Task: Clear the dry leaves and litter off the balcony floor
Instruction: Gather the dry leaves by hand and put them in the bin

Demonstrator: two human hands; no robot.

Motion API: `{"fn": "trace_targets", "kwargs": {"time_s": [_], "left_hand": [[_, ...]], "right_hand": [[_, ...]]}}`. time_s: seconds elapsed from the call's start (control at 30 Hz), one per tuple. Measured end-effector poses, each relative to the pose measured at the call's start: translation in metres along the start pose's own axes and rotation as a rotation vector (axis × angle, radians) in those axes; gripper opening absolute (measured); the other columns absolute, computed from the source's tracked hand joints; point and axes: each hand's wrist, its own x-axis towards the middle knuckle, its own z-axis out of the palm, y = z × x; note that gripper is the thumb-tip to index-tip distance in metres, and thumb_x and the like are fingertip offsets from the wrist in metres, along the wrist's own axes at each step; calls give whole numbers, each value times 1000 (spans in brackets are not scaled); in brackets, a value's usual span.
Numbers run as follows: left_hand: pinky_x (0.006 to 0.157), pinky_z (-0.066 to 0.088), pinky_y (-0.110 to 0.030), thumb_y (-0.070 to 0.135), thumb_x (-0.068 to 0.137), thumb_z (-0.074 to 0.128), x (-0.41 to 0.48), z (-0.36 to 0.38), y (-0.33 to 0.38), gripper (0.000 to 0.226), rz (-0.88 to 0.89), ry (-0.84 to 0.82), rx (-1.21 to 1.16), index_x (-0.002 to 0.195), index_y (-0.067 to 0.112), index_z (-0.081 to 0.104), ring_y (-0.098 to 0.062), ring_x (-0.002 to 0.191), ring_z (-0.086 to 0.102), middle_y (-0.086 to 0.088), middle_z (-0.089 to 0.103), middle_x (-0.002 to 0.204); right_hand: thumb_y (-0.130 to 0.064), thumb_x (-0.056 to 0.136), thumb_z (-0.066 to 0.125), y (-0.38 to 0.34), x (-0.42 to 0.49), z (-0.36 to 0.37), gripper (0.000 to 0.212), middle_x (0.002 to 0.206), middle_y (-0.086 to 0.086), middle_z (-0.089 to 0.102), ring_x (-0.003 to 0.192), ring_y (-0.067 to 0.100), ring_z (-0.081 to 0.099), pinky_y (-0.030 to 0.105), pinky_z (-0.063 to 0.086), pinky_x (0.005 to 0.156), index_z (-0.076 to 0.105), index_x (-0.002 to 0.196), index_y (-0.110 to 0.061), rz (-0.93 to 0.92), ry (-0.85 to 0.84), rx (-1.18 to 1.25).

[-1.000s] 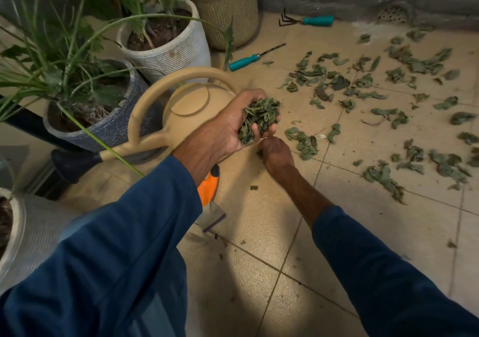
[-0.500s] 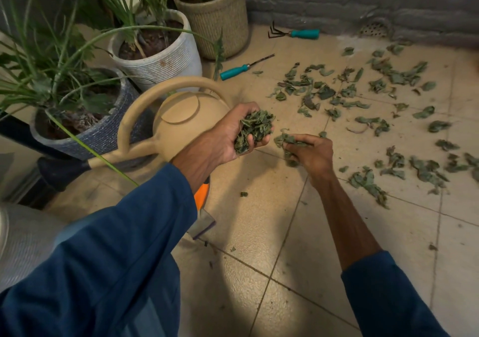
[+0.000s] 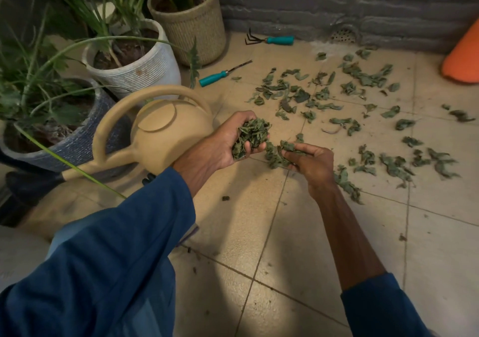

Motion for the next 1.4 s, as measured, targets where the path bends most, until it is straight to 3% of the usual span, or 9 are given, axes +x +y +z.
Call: {"fn": "trace_targets", "kwargs": {"time_s": [0.17,0.3,0.5,0.73,0.9,0.97,1.1,1.3,1.4], "left_hand": [[28,36,-15,25,95,50,-3,13,3,24,3,58,-25,93,5,64,-20,56,65,-9,69,80],[33,37,-17,27,93,60,-37,40,2,23,66,270,90,96,7,70,-27,64,70,-16,77,91],[39,35,-19,23,91,66,-114,73,-7,17,-53,429,104,80,11,71,-25,55,64,-11,71,72],[32,36,-17,11,94,65,-238,117,69,17,-227,477,-39,91,-5,69,-20,38,61,-21,68,82],[29,35,-17,9,95,63,-375,148,160,19,-282,505,-128,80,-2,66,-16,31,55,-12,62,62],[29,34,-17,11,94,64,-436,153,192,20,-313,521,-138,78,0,66,-17,33,57,-12,63,61],[33,39,-20,20,90,70,-543,145,235,22,-324,584,-191,90,-2,72,-29,51,65,-21,74,85],[33,43,-22,16,100,62,-661,112,251,24,-231,761,-472,83,0,66,-23,45,63,-10,68,60],[41,53,-29,12,97,66,-706,96,232,20,-202,898,-656,81,0,66,-23,49,65,-9,69,58]], "right_hand": [[-2,72,88,-10,-4,1,39,97,13,78,83,25,75,35,63,72,74,109,-1,99,13,72],[3,78,80,-36,-26,1,25,95,14,78,81,27,75,36,63,73,75,102,-2,178,-66,132],[7,79,78,-99,-82,-1,19,88,14,78,75,27,72,33,63,67,77,97,0,315,-74,41],[8,78,78,-243,-179,-16,21,95,15,77,84,28,73,36,61,73,76,94,-6,425,-86,-71],[12,78,77,-387,-274,9,21,85,14,75,79,28,70,37,62,74,74,97,2,496,-126,-114],[11,78,77,-445,-316,24,24,82,12,75,76,26,69,33,62,70,73,101,6,513,-158,-142],[11,77,78,-536,-391,63,25,82,16,73,77,27,67,34,61,68,73,102,9,533,-257,-196],[17,83,68,-604,-485,116,15,74,12,73,65,21,69,27,60,61,72,88,4,663,-543,-286],[21,84,63,-607,-514,135,16,74,11,72,67,22,69,28,60,57,68,94,9,762,-624,-356]]}}
